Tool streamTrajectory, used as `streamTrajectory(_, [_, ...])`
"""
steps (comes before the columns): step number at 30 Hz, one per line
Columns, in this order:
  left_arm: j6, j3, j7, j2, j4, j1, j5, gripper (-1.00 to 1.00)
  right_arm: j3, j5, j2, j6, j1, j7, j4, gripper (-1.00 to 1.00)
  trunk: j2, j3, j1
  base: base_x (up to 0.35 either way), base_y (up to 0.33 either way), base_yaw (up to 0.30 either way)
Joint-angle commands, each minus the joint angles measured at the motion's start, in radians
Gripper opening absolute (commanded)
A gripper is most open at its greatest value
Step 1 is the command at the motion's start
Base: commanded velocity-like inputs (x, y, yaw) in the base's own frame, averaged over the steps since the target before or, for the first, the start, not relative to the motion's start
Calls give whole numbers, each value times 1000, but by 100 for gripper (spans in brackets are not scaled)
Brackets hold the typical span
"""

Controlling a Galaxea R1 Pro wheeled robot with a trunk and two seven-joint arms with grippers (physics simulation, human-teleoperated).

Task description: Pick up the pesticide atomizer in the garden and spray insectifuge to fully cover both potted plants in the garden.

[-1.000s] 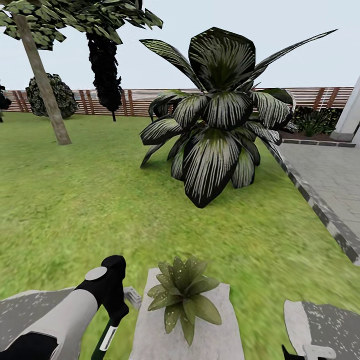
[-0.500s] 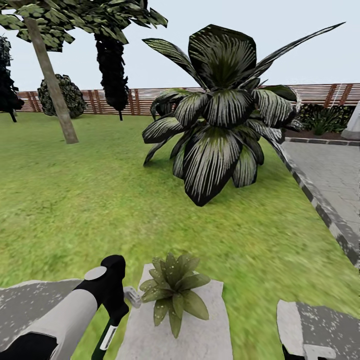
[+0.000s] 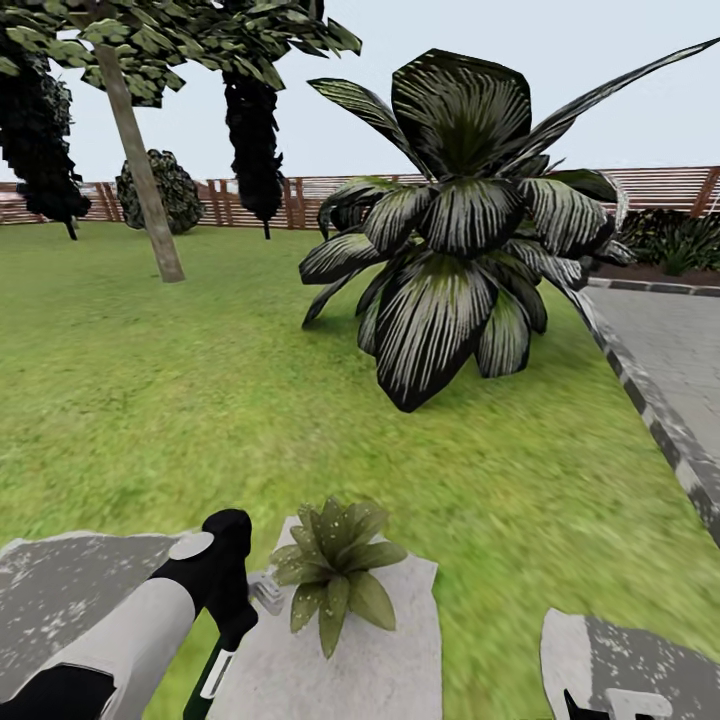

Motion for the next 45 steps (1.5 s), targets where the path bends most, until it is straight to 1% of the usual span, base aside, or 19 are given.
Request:
streamTrajectory(1, [10, -4, -10, 0, -2, -1, -7, -100, -9, 2, 0, -4, -1, 8, 0, 100, 0, -1, -1, -213, -176, 276])
streamTrajectory(5, [10, -4, -11, 1, -30, -1, -7, -100, -9, 2, 0, -4, -1, 8, 0, 100, 0, -1, -1, -65, -52, 276])
streamTrajectory(9, [13, -5, -17, -6, -79, -13, -7, -100, -9, 2, 0, -4, -1, 8, 0, 100, 0, -1, -1, -7, -6, 118])
streamTrajectory(12, [16, -5, -30, -18, -90, -46, -7, -100, -9, 2, 0, -4, -1, 8, 0, 100, 0, -1, -1, -1, -1, 14])
streamTrajectory(13, [16, -6, -38, -20, -90, -58, -7, -100, -9, 2, 0, -4, -1, 8, 0, 100, 0, -1, -1, 0, 0, 4])
streamTrajectory(15, [16, -6, -75, -22, -89, -85, -9, -100, -9, 2, 0, -4, -1, 8, 0, 100, 0, -1, -1, 0, 0, 2])
streamTrajectory(16, [15, -9, -112, -23, -89, -95, -15, -100, -9, 2, 0, -4, -1, 8, 0, 100, 0, -1, -1, 0, 0, 0])
streamTrajectory(17, [15, -11, -131, -24, -88, -99, -18, -100, -9, 2, 0, -4, -1, 8, 0, 100, 0, -1, -1, 0, 0, 0])
streamTrajectory(19, [15, -13, -142, -23, -88, -101, -20, -100, -10, 2, 0, -4, -1, 8, 0, 100, 0, -1, -1, 0, 0, 0])
streamTrajectory(27, [15, -12, -142, -18, -90, -101, -21, -100, -10, 2, 0, -4, -1, 8, 0, 100, 0, -1, -1, 7, -26, 0])
streamTrajectory(33, [15, -14, -142, -21, -90, -94, -20, -100, -9, 2, 0, -4, -1, 8, 0, 100, 0, -1, -1, 70, -240, 0])
streamTrajectory(38, [15, -14, -142, -18, -90, -92, -20, -100, -9, 2, 0, -4, -1, 7, 0, 100, 0, -1, -1, 12, -270, 3])
streamTrajectory(45, [13, -14, -142, -9, -90, -98, -20, -100, -9, 2, 0, -4, -1, 7, 0, 100, 0, -1, -1, 134, -162, 214])
